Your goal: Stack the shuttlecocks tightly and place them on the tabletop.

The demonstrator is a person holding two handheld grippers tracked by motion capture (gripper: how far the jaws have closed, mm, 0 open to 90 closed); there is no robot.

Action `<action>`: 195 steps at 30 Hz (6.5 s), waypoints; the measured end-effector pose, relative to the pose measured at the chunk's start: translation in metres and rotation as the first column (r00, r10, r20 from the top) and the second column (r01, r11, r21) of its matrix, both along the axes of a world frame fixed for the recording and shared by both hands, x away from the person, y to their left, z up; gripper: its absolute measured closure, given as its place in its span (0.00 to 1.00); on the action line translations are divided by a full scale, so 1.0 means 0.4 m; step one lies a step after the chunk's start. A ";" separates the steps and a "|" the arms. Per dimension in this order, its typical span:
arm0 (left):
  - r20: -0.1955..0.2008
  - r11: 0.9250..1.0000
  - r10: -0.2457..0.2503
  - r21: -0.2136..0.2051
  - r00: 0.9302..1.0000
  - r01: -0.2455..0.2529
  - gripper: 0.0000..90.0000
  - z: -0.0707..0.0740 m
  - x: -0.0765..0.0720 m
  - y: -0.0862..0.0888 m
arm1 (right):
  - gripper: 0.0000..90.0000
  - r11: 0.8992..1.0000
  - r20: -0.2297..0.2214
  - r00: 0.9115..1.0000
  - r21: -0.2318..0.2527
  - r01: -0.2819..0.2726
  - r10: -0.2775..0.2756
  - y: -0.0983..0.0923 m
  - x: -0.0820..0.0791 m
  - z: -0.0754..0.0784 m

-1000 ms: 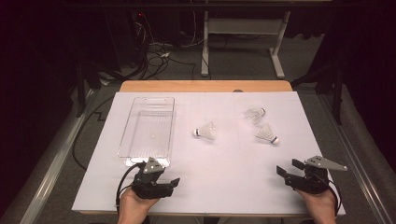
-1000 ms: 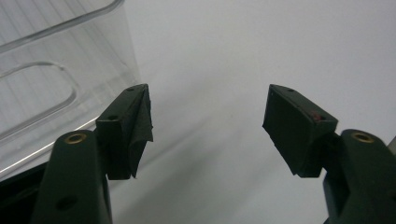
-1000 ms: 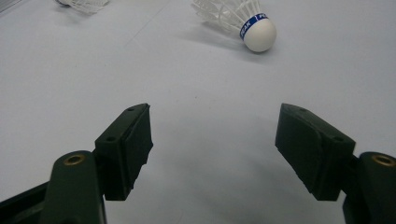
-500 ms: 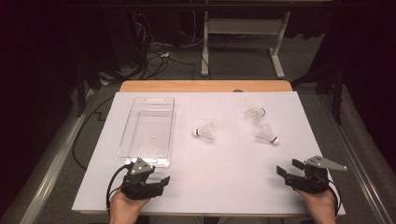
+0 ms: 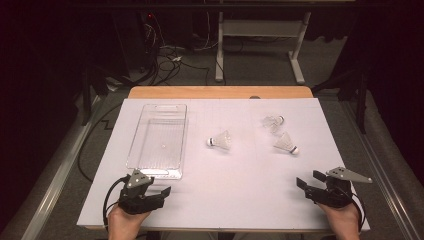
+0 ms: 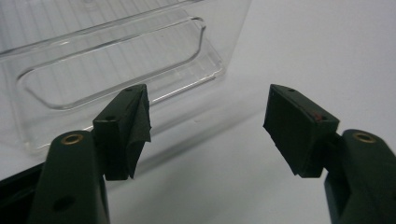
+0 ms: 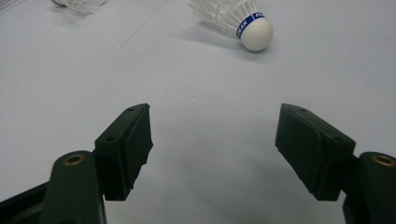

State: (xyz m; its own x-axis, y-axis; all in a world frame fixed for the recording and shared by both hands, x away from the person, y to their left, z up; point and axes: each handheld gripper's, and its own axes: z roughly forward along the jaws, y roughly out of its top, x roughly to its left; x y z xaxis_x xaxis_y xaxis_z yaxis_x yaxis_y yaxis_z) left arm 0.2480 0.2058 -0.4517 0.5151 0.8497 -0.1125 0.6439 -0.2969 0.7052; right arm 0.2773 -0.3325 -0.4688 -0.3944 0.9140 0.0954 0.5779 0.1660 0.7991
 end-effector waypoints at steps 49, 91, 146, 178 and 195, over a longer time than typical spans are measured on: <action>0.068 0.981 0.177 -0.095 0.982 -0.170 0.34 -0.028 -0.017 0.133 | 0.31 1.000 0.000 1.000 0.005 0.008 -0.008 -0.001 0.002 0.000; 0.040 0.976 0.183 -0.132 0.982 -0.176 0.34 -0.035 -0.016 0.140 | 0.38 1.000 0.043 0.999 0.012 -0.001 0.000 0.061 0.103 0.071; 0.050 0.982 0.159 -0.108 0.986 -0.153 0.34 -0.035 -0.019 0.134 | 0.55 0.987 -0.163 0.983 -0.144 0.065 -0.089 0.136 0.317 0.162; 0.053 0.984 0.148 -0.108 0.988 -0.141 0.34 -0.033 -0.020 0.132 | 0.57 0.969 -0.255 0.952 -0.217 0.115 -0.170 0.187 0.421 0.154; 0.055 0.985 0.145 -0.106 0.988 -0.139 0.34 -0.035 -0.019 0.130 | 0.68 0.957 -0.288 0.940 -0.273 0.101 -0.181 0.189 0.425 0.142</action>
